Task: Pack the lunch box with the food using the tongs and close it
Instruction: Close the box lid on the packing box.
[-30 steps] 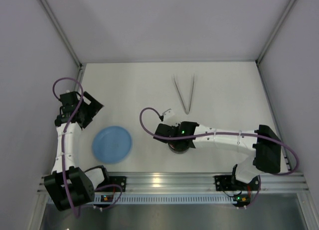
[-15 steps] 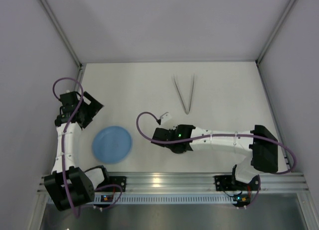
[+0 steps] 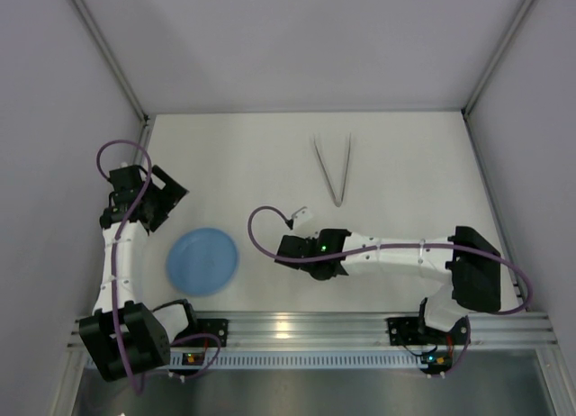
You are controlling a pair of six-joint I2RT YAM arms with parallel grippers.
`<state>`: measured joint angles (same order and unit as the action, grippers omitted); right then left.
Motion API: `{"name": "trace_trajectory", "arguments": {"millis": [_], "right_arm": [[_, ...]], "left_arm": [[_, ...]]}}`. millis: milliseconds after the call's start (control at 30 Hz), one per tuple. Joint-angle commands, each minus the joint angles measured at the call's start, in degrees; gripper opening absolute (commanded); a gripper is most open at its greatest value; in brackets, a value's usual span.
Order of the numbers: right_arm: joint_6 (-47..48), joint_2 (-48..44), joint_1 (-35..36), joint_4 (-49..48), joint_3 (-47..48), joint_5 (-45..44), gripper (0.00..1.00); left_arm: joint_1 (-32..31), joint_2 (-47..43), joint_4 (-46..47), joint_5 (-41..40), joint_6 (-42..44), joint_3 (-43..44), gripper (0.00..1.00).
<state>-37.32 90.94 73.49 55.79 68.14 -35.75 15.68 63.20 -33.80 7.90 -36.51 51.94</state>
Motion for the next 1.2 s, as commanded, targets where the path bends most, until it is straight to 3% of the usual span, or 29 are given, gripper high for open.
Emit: {"name": "trace_trajectory", "arguments": {"millis": [0, 600, 1167], "right_arm": [[-0.7, 0.2, 0.9, -0.9, -1.2, 1.0, 0.0], [2.4, -0.3, -0.2, 1.3, 5.6, -1.5, 0.01], [2.2, 0.9, -1.2, 1.5, 2.5, 0.7, 0.01]], "left_arm": [[-0.4, -0.7, 2.1, -0.1, -0.1, -0.4, 0.99], [-0.7, -0.6, 1.8, -0.5, 0.1, -0.3, 0.99], [-0.7, -0.1, 1.8, -0.3, 0.2, -0.3, 0.99]]}}
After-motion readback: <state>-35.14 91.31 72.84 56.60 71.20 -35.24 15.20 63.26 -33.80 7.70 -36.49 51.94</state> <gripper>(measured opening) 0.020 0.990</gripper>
